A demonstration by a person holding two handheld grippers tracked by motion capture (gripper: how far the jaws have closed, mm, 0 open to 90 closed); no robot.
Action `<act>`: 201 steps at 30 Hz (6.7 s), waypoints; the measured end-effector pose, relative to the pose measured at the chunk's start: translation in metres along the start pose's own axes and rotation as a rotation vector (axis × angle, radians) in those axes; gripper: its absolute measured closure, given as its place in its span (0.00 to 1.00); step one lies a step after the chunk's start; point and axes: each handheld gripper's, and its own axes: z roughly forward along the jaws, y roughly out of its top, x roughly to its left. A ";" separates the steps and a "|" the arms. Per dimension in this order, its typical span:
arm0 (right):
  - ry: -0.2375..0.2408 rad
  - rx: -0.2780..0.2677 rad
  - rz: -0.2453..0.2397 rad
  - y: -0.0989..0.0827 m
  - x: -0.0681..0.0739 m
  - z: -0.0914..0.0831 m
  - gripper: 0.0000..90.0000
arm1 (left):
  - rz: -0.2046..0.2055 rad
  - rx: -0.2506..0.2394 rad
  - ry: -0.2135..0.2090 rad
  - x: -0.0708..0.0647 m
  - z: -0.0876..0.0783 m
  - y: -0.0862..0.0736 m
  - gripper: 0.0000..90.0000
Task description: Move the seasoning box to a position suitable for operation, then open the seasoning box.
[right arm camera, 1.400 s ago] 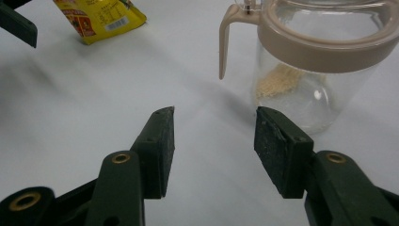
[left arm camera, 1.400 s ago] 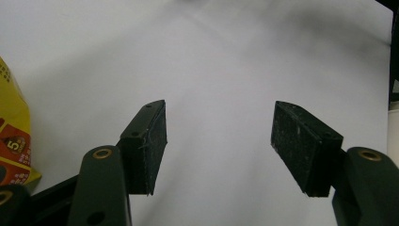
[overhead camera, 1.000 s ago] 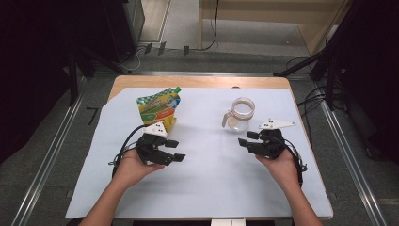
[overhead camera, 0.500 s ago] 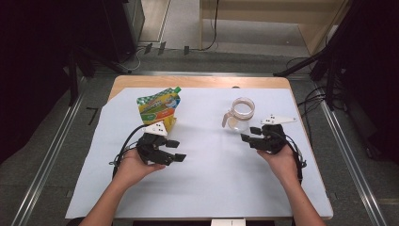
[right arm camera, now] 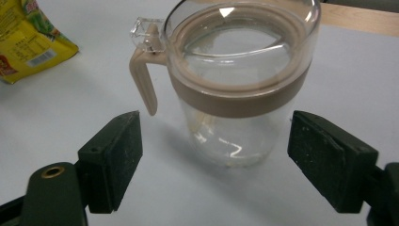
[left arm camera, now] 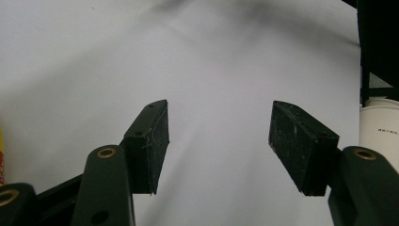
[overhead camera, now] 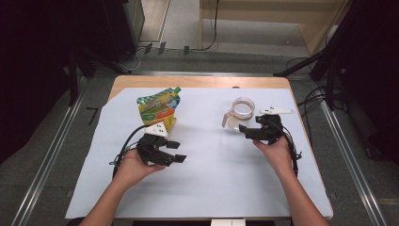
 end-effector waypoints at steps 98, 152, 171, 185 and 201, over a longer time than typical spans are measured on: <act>0.173 0.030 -0.201 -0.040 0.126 0.028 0.13 | -0.015 0.020 -0.020 -0.007 -0.002 -0.005 0.44; 0.281 0.129 -0.170 -0.040 0.090 -0.044 0.83 | -0.017 0.030 -0.040 -0.008 0.015 0.007 0.92; 0.246 0.101 -0.164 -0.037 0.089 -0.039 1.00 | 0.003 0.028 -0.048 -0.017 0.032 0.012 1.00; 0.250 0.125 -0.158 -0.036 0.093 -0.027 1.00 | 0.013 0.045 -0.079 -0.020 0.042 0.011 1.00; 0.255 0.101 -0.132 -0.033 0.088 -0.016 1.00 | 0.007 0.044 -0.093 -0.029 0.050 0.015 1.00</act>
